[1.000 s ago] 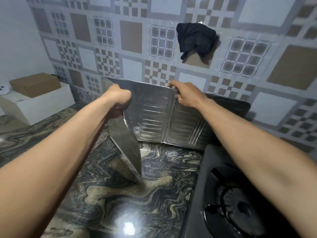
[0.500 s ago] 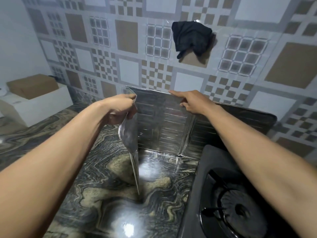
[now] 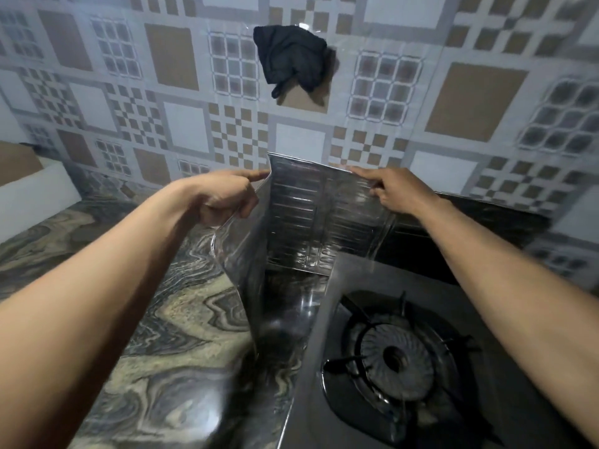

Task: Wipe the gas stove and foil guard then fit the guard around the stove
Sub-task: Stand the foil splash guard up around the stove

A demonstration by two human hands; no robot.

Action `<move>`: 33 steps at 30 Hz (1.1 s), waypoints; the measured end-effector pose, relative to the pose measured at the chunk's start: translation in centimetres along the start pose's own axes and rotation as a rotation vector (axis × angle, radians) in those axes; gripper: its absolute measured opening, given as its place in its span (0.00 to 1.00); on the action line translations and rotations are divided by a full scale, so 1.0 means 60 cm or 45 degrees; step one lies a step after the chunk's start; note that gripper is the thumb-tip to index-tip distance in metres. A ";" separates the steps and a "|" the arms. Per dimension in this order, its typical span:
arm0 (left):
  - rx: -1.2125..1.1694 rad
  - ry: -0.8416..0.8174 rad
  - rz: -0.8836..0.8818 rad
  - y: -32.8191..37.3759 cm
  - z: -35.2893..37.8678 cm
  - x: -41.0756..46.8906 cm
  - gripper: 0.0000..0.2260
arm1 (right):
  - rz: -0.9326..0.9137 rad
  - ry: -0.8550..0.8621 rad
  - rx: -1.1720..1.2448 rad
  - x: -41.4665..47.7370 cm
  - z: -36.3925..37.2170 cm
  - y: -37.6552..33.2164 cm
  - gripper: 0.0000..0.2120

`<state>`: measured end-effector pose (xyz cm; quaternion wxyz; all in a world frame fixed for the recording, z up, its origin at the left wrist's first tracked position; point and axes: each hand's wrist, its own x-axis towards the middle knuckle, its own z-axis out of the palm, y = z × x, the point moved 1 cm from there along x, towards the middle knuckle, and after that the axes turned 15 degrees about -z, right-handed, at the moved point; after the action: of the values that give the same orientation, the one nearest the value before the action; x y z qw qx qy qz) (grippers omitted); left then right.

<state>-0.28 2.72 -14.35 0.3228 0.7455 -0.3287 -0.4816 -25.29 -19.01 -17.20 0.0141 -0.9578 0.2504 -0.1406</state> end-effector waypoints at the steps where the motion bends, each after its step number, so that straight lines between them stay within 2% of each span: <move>1: 0.017 -0.013 0.010 0.006 0.011 0.004 0.45 | 0.013 0.010 -0.007 -0.015 -0.008 0.010 0.34; 4: 0.050 -0.006 0.036 0.019 0.038 0.013 0.42 | 0.072 0.016 -0.029 -0.052 -0.026 0.036 0.31; 12: 0.190 0.029 0.073 0.044 0.116 -0.017 0.38 | 0.076 -0.105 -0.083 -0.086 -0.051 0.067 0.34; 17: 0.234 0.035 -0.001 0.039 0.124 0.000 0.41 | -0.071 -0.144 -0.141 -0.043 -0.030 0.053 0.37; 19: 0.249 0.061 -0.021 0.033 0.118 0.007 0.44 | -0.128 -0.125 -0.133 -0.017 -0.018 0.043 0.37; 22: 0.213 0.103 -0.018 0.034 0.127 0.002 0.40 | -0.171 -0.058 -0.094 -0.003 0.009 0.030 0.37; 25: 0.183 0.101 -0.006 0.034 0.142 0.001 0.40 | -0.213 0.060 -0.135 -0.018 0.029 0.039 0.40; 33: 0.348 0.122 0.032 0.066 0.185 -0.011 0.37 | -0.073 0.024 -0.100 -0.093 -0.011 0.106 0.37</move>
<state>-11.54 -0.89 -14.50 0.2394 0.8006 -0.3846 -0.3921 -33.15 -21.84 -18.67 -0.0297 -0.9631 0.2282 -0.1399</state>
